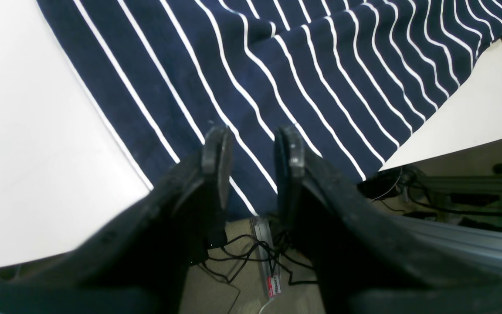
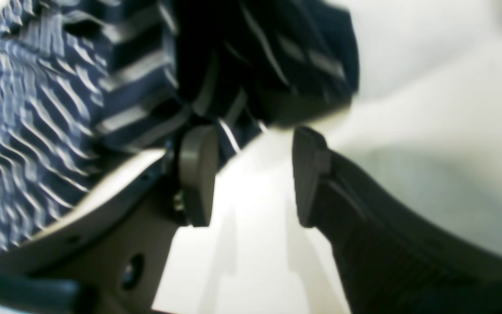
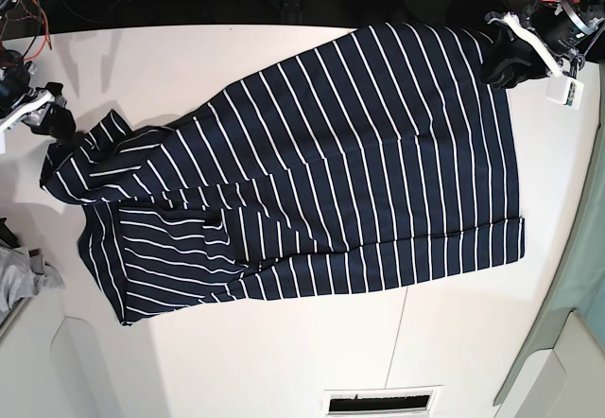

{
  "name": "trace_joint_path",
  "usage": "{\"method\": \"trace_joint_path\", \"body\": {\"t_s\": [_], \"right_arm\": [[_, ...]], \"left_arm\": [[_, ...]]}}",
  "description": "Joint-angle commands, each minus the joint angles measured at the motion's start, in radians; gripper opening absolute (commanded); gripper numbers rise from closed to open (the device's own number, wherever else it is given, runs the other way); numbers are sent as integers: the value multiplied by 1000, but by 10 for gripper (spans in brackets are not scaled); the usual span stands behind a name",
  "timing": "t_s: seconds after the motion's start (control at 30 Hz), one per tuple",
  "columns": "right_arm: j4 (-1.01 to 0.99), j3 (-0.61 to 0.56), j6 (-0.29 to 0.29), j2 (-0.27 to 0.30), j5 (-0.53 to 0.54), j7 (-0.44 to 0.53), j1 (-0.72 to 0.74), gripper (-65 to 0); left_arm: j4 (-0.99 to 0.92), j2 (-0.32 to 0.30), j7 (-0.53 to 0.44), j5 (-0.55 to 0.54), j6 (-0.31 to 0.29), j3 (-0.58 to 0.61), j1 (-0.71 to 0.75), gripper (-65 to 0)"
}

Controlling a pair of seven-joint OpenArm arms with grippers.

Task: Layout the t-shirt on the table in an organized manner, then fold the t-shirt properly
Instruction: 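Grasp the collar edge with the right gripper and pull it outward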

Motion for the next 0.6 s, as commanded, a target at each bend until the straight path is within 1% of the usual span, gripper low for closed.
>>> {"method": "trace_joint_path", "body": {"t_s": [0.0, 0.13, 0.2, 0.3, 0.57], "right_arm": [[-2, -15, 3, 17, 0, 45, 2, -368], [-52, -74, 3, 17, -49, 148, 6, -368], [-72, -94, -12, 16, -74, 190, 8, -368], [-131, -111, -19, 11, -99, 195, 43, -368], [-330, -111, -14, 11, -95, 195, 174, -368]], "left_arm": [[14, -13, -30, -19, -8, -6, 5, -454], [14, -13, -28, -18, -8, -6, 3, -454], [14, -13, -27, -18, -8, -6, 3, -454], [13, -13, -28, -18, -8, -6, 0, -454], [13, -13, -28, -18, -8, -6, 0, -454]]}}
